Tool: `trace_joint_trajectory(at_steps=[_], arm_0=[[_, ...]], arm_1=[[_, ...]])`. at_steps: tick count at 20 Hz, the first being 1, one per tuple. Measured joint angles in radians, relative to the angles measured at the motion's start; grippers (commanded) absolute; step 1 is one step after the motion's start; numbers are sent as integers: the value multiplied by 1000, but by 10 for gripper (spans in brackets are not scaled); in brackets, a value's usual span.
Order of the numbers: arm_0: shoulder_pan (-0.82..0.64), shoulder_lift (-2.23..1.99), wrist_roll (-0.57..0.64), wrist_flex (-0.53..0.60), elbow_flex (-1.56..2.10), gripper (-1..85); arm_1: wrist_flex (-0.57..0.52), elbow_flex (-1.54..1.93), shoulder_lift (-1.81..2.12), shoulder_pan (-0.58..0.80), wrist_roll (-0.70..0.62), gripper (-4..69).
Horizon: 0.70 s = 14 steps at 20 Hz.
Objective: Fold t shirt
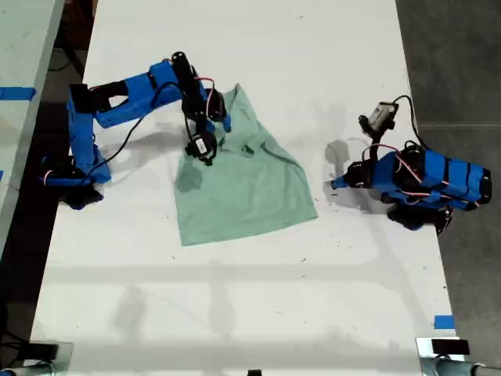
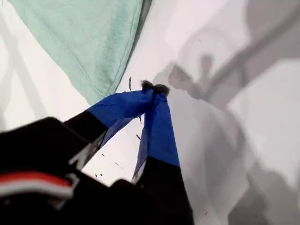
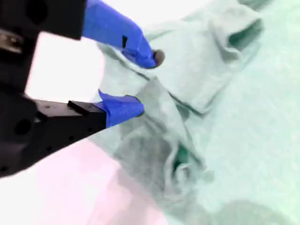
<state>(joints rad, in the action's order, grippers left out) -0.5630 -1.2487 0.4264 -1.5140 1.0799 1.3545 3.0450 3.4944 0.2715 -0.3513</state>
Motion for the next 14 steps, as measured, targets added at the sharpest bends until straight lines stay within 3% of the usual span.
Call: trace_joint_trajectory(at_steps=[2,5,7,10,12,14], arm_0=[[32,115,0,-28,-26,261],[18,55,-8,-67,-23,249],[0,-143,-8,-77,37,171],[-43,-592,-100,-63,210,12],[21,-920,-190,28,445,-2],[189,-1272,-307,249,825,-3]], arm_1=[[0,0,0,0,0,-19],[0,0,0,0,0,-19],[0,0,0,0,0,-19],[0,0,0,0,0,-19],[0,0,0,0,0,-19],[0,0,0,0,0,-19]])
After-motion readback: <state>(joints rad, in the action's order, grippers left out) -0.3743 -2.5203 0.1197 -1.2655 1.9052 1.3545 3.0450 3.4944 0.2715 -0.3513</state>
